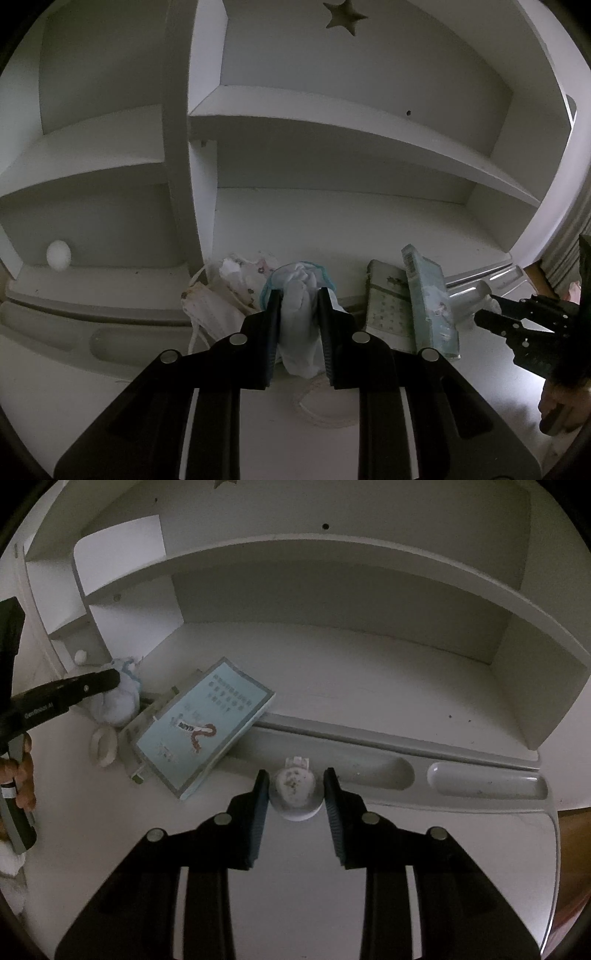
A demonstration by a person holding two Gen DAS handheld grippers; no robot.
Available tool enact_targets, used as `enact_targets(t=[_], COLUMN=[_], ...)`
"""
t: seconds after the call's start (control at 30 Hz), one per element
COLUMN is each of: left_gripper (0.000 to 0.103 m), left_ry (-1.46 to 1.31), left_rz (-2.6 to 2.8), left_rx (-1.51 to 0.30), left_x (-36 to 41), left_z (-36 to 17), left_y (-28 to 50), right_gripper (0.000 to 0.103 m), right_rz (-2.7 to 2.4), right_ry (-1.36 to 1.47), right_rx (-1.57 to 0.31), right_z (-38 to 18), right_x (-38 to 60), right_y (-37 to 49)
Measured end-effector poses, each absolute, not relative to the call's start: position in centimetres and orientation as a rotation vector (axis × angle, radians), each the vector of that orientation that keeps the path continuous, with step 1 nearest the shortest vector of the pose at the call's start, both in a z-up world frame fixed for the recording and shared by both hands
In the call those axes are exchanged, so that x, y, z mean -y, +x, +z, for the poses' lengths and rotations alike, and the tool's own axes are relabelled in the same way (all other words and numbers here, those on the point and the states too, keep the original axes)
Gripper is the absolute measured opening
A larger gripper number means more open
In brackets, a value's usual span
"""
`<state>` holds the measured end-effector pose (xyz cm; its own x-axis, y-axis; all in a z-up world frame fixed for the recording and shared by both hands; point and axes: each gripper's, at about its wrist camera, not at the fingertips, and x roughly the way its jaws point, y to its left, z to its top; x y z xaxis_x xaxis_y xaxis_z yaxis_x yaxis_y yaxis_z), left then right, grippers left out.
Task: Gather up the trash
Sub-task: 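Carry the tissue and white cap over the black bin and release both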
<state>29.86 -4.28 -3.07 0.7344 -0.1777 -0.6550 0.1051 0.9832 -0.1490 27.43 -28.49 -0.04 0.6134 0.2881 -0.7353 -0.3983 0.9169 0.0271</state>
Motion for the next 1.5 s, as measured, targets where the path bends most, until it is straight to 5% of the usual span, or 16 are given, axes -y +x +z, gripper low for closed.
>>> enact_targets(t=[0.63, 1.1, 1.33, 1.5], left_gripper=[0.02, 0.02, 0.019, 0.018], left_ry=[-0.122, -0.152, -0.068, 0.006], left_rz=[-0.155, -0.103, -0.253, -0.495], left_rx=[-0.719, -0.628, -0.71, -0.708], left_x=[4.2, 3.2, 11.6, 23.1], left_z=[-2.9, 2.4, 0.8, 1.2], left_y=[29.6, 24.2, 21.0, 16.9], right_gripper=[0.03, 0.03, 0.03, 0.03], right_rz=[0.389, 0.413, 0.435, 0.237], right_ry=[-0.15, -0.126, -0.095, 0.07], right_rx=[-0.835, -0.828, -0.835, -0.771], right_z=[-0.1, 0.6, 1.4, 2.9], right_x=[28.9, 28.7, 33.3, 47.6], right_y=[27.6, 27.0, 21.1, 11.4])
